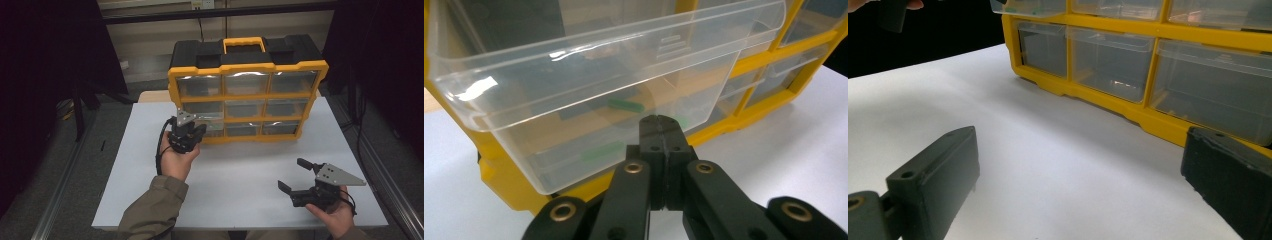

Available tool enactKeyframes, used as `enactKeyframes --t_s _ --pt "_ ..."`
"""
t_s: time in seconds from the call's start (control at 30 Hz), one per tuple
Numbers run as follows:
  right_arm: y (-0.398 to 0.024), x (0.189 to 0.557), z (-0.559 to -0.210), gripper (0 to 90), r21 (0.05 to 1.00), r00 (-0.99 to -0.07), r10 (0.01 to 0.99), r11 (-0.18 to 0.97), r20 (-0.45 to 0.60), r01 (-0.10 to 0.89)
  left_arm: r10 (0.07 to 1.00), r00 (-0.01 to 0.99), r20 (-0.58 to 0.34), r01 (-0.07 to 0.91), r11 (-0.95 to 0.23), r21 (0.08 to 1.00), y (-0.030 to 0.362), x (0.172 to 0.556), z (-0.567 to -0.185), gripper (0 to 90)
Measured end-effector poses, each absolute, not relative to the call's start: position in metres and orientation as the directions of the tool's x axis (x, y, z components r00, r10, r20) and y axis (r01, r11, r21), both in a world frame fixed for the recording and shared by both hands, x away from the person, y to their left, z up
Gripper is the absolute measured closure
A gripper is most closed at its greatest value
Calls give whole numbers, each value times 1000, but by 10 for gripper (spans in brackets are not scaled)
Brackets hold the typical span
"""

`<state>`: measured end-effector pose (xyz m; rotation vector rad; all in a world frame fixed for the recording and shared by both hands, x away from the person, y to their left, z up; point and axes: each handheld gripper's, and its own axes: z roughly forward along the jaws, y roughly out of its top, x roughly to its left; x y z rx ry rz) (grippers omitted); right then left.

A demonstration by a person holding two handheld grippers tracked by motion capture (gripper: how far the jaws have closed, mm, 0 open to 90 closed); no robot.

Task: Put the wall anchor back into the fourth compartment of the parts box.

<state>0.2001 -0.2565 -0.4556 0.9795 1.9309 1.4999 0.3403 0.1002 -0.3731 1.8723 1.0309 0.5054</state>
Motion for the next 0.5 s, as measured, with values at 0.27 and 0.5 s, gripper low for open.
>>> enactKeyframes --t_s 0.27,0.5 --pt "-256 200 -456 22 963 -613 789 131 43 237 826 560 -59 441 -237 865 99 345 -374 900" --pt "-257 200 -455 22 962 -613 789 131 44 238 832 552 -56 442 -235 866 97 348 -375 900"
